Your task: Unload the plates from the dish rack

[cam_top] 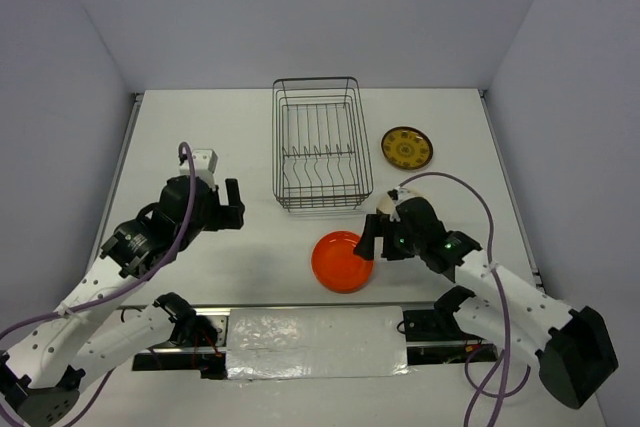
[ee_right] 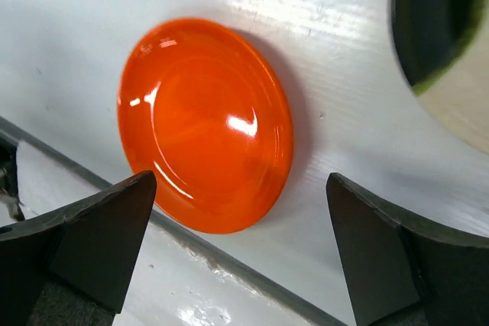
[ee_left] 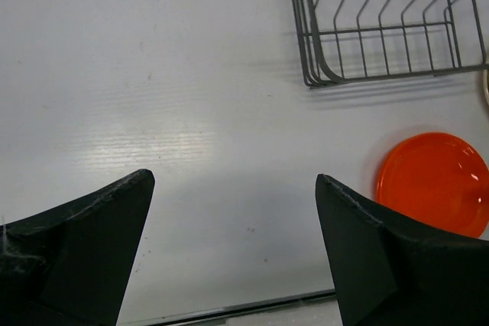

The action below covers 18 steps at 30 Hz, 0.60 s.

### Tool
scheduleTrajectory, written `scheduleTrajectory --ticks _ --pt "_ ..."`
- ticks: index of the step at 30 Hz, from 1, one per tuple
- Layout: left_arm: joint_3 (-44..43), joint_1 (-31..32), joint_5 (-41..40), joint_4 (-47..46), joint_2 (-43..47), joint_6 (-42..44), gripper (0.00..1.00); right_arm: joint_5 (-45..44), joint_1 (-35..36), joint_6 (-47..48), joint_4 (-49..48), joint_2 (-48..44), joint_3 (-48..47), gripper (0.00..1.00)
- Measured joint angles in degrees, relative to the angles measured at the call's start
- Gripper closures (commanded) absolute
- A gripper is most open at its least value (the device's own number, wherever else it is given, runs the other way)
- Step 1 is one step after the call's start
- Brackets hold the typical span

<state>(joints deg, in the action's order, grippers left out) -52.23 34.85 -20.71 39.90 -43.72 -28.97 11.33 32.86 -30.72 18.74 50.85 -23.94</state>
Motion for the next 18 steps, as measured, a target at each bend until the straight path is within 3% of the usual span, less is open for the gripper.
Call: scheduleTrajectory --ticks 3,7,14,18 --pt "-0.20 0.00 -4.48 1.92 -0.07 -2.19 0.01 -4.61 0.00 -0.28 6.71 -6.91 -3.28 0.00" --pt "-1.90 -0.98 -13.35 6.75 -0.09 -7.58 0.01 -14.80 0.04 0.00 16.98 -14.78 -14.36 0.00" --pt "-3.26 -2.43 -21.94 11.06 7.72 -10.51 0.01 -34.25 0.13 4.28 31.93 -14.62 -42.32 0.00" --pt "-4.39 -2.43 -25.20 12.24 13.14 -10.43 0.01 -44.35 0.13 7.87 38.36 -14.19 -49.57 0.00"
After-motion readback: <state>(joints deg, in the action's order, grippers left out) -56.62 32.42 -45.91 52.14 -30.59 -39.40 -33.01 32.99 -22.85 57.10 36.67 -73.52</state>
